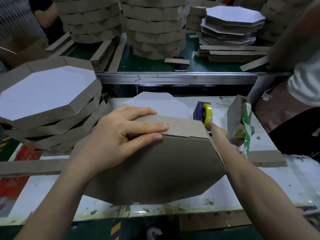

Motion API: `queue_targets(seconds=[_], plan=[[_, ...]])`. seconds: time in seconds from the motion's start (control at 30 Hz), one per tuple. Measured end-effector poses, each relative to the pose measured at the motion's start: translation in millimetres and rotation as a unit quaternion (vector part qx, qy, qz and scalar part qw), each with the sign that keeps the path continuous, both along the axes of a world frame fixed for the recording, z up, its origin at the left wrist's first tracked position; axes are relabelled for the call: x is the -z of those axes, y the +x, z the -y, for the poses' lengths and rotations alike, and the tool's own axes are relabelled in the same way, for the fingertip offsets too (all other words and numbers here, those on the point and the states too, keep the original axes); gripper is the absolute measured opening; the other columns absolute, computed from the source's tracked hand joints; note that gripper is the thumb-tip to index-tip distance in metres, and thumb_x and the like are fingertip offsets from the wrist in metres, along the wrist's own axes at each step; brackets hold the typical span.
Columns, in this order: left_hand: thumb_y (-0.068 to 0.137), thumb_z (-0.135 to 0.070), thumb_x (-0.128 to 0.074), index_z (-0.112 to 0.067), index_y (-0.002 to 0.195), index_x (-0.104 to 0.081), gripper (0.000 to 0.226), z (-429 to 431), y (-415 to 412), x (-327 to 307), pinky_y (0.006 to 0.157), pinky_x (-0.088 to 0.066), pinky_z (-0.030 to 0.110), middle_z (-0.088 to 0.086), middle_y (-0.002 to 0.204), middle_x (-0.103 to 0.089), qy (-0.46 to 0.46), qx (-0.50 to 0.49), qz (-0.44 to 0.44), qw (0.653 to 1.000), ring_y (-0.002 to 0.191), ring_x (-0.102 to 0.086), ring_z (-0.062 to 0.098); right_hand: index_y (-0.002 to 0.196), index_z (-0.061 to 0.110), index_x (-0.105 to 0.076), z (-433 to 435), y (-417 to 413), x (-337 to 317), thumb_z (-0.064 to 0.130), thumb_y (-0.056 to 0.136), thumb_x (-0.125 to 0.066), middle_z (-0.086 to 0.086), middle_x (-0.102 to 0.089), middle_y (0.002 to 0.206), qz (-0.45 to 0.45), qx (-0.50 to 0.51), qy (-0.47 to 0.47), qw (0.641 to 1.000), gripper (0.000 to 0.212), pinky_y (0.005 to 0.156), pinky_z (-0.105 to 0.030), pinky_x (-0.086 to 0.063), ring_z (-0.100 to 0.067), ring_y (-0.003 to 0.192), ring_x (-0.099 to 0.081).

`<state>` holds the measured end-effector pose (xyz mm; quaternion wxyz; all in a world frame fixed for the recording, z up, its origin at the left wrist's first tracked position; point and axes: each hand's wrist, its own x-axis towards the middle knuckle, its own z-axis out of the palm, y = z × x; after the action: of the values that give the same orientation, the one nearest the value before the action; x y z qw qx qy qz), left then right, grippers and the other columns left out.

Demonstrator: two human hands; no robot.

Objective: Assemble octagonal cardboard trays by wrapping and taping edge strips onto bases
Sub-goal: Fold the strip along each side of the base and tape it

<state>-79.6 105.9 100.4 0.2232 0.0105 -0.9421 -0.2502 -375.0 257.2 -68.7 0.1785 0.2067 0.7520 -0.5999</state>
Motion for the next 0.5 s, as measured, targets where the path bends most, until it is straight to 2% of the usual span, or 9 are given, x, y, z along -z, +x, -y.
queue_targets(seconds=[0.03, 0.07, 0.13, 0.2, 0.27, 0.3, 0.33, 0.4, 0.5], plan=[[0.088, -0.048, -0.055, -0.036, 0.113, -0.07, 0.032, -0.1, 0.1, 0.3, 0.096, -0.045, 0.033, -0.007, 0.123, -0.063, -0.002, -0.001, -0.002, 1.0, 0.111, -0.056, 0.014, 0.12, -0.009, -0.059, -2.4, 2.3, 2.4, 0.023, 0.094, -0.067, -0.015, -0.064, 0.109, -0.015, -0.013, -0.001, 1.0, 0.042, 0.024, -0.013, -0.028, -0.013, 0.102, -0.045], [0.088, -0.048, -0.055, -0.036, 0.113, -0.07, 0.031, 0.3, 0.4, 0.4, 0.096, -0.045, 0.033, -0.008, 0.123, -0.063, -0.002, -0.002, -0.003, 1.0, 0.112, -0.056, 0.014, 0.121, -0.01, -0.06, -6.1, 4.5, 7.0, 0.024, 0.097, -0.064, -0.019, -0.065, 0.112, -0.032, -0.03, -0.001, 0.999, 0.042, 0.027, -0.012, -0.029, -0.019, 0.072, -0.037], [0.088, -0.047, -0.055, -0.037, 0.113, -0.07, 0.031, 1.5, 1.8, 1.0, 0.096, -0.046, 0.034, -0.009, 0.123, -0.063, 0.004, -0.007, -0.007, 1.0, 0.114, -0.056, 0.012, 0.112, -0.01, -0.067, -16.1, 12.4, 19.2, 0.024, 0.097, -0.063, -0.021, -0.066, 0.102, -0.061, -0.037, 0.008, 0.997, 0.037, 0.038, -0.017, -0.034, -0.029, 0.091, -0.06], [0.087, -0.047, -0.056, -0.037, 0.112, -0.07, 0.031, 2.7, 4.0, 2.0, 0.097, -0.046, 0.036, -0.01, 0.124, -0.063, 0.011, -0.013, -0.014, 1.0, 0.115, -0.056, 0.011, 0.096, -0.008, -0.071, -26.5, 21.4, 30.8, 0.023, 0.096, -0.065, -0.018, -0.066, 0.095, -0.084, -0.03, 0.011, 0.996, 0.032, 0.059, -0.018, -0.037, -0.027, 0.093, -0.061], [0.087, -0.047, -0.056, -0.036, 0.113, -0.069, 0.032, 3.6, 6.6, 2.8, 0.097, -0.047, 0.038, -0.01, 0.124, -0.062, 0.016, -0.017, -0.017, 1.0, 0.115, -0.056, 0.011, 0.087, -0.009, -0.069, -31.2, 27.6, 38.5, 0.018, 0.096, -0.064, -0.018, -0.069, 0.106, -0.098, -0.038, 0.004, 0.994, 0.029, 0.075, -0.019, -0.039, -0.023, 0.102, -0.062], [0.087, -0.047, -0.056, -0.035, 0.113, -0.069, 0.032, 3.8, 7.3, 3.1, 0.097, -0.047, 0.039, -0.01, 0.124, -0.062, 0.017, -0.02, -0.02, 0.999, 0.115, -0.056, 0.011, 0.085, -0.01, -0.068, -32.2, 28.0, 40.3, 0.015, 0.096, -0.064, -0.018, -0.069, 0.114, -0.103, -0.045, 0.001, 0.994, 0.027, 0.079, -0.018, -0.039, -0.024, 0.11, -0.063], [0.087, -0.046, -0.056, -0.035, 0.113, -0.069, 0.032, 4.0, 8.2, 3.3, 0.097, -0.047, 0.038, -0.01, 0.123, -0.063, 0.016, -0.021, -0.021, 0.999, 0.114, -0.056, 0.012, 0.085, -0.009, -0.067, -32.9, 27.8, 41.9, 0.013, 0.096, -0.063, -0.018, -0.068, 0.12, -0.106, -0.051, 0.001, 0.993, 0.025, 0.077, -0.015, -0.04, -0.025, 0.116, -0.062], [0.087, -0.045, -0.056, -0.033, 0.113, -0.069, 0.032, 3.5, 10.1, 4.1, 0.096, -0.046, 0.037, -0.009, 0.123, -0.063, 0.015, -0.027, -0.024, 0.999, 0.113, -0.057, 0.013, 0.084, -0.007, -0.066, -33.3, 26.6, 44.2, 0.01, 0.096, -0.063, -0.017, -0.067, 0.121, -0.118, -0.051, 0.01, 0.992, 0.022, 0.063, -0.009, -0.04, -0.027, 0.118, -0.061], [0.087, -0.045, -0.057, -0.033, 0.113, -0.069, 0.031, 4.9, 14.8, 5.8, 0.097, -0.046, 0.036, -0.008, 0.123, -0.063, 0.018, -0.031, -0.022, 0.999, 0.113, -0.057, 0.014, 0.083, -0.009, -0.064, -35.3, 24.3, 51.1, 0.008, 0.096, -0.062, -0.019, -0.069, 0.108, -0.144, -0.056, 0.028, 0.988, 0.021, 0.057, -0.011, -0.04, -0.028, 0.111, -0.063]])
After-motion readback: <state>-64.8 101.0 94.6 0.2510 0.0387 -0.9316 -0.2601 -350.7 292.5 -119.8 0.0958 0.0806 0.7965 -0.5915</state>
